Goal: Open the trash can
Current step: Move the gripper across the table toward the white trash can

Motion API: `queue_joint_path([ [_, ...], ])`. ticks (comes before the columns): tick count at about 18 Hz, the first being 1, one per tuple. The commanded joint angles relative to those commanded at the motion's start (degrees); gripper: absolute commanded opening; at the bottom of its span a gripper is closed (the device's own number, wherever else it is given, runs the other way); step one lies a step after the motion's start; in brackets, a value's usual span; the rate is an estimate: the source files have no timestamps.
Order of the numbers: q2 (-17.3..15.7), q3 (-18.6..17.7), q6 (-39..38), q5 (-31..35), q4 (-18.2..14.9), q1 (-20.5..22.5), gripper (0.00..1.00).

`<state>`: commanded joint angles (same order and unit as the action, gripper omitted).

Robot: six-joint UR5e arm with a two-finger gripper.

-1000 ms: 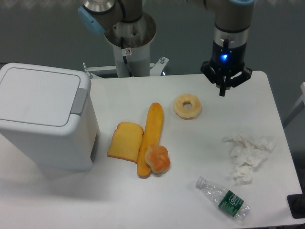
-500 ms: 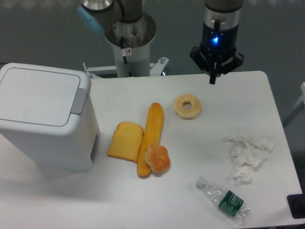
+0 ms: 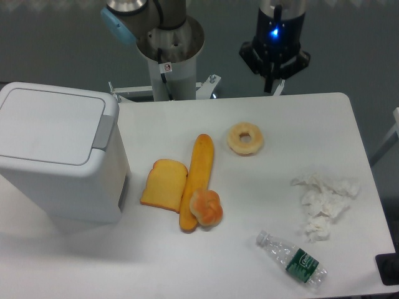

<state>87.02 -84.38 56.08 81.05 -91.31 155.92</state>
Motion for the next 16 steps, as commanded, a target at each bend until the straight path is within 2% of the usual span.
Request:
queue_joint_path([
  [4, -2.46, -0.35, -3.77, -3.78, -3.35, -0.35, 0.0],
  [8, -3.26, -0.7, -13.95, -9.15, -2.65, -5.43, 0.0],
  [14, -0.8, -0.88, -26.53, -11.27, 4.2, -14.75, 0.0],
  [16, 0.95, -0.88, -31.01, -11.27, 7.79, -18.26, 0.0],
])
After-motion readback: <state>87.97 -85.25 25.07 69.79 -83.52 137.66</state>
